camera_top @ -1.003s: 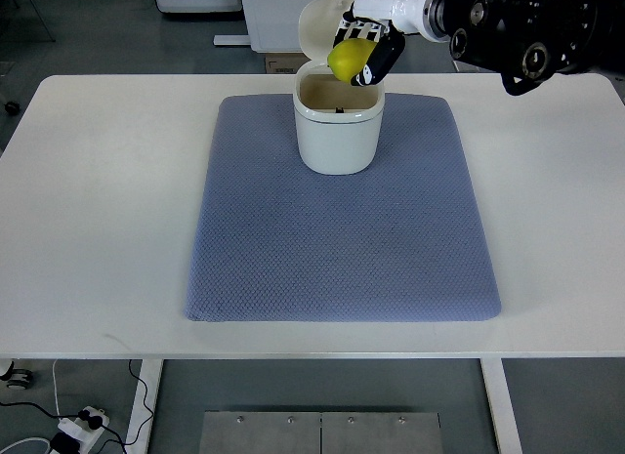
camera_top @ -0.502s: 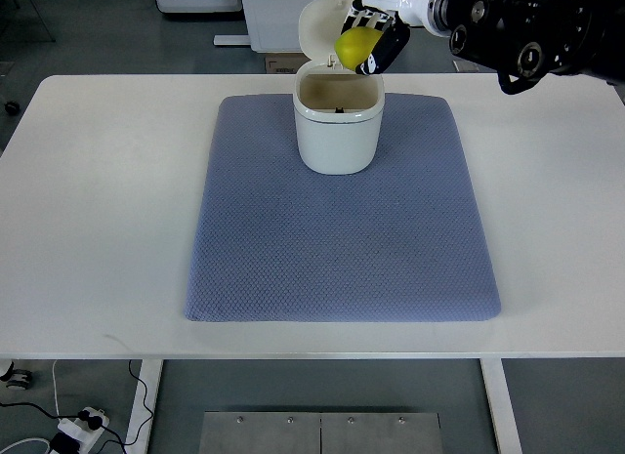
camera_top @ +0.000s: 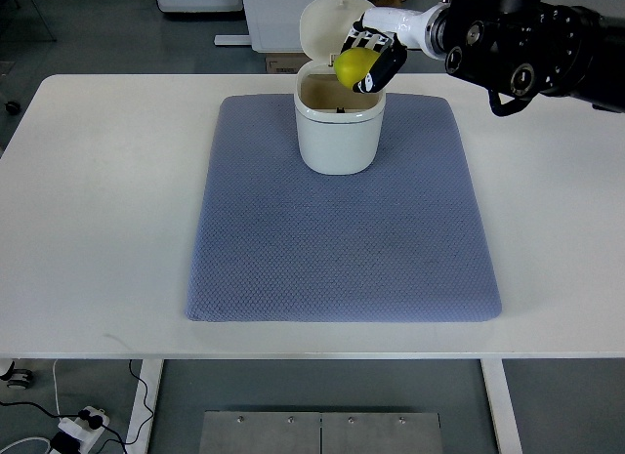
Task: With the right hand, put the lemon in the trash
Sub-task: 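Open the right hand fingers to drop the lemon into the bin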
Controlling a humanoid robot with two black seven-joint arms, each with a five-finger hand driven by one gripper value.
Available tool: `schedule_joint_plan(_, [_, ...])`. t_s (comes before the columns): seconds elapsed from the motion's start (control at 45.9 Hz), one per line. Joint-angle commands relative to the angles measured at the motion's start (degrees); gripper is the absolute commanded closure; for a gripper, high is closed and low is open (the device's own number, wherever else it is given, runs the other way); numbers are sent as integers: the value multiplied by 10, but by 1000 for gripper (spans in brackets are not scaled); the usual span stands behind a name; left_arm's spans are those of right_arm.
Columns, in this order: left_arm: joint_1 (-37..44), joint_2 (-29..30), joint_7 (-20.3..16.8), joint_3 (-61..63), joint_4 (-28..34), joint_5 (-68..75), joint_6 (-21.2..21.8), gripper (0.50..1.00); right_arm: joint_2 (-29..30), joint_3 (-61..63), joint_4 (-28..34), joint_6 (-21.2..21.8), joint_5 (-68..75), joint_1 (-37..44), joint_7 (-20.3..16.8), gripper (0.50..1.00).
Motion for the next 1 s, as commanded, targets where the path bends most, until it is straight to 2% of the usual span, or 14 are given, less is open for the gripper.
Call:
schedule_joint_plan(0.0, [0,0,0,0,0,0,0,500,0,4,-3,0,0,-1,0,1000])
schedule_joint_plan(0.807, [0,0,0,0,0,-1,0,500,0,29,-7,0,-2,-5,-14,1000])
schedule_joint_plan(0.851, [0,0,0,0,0,0,0,500,0,29,-7,1,-2,-5,-14,980])
schedule_joint_plan(0.916, [0,0,0,0,0,0,0,500,0,29,-7,0,-3,-5,-13,915])
schedule_joint_plan(0.981, [0,0,0,0,0,0,0,500,0,29,-7,0,-3,-6,-13,890])
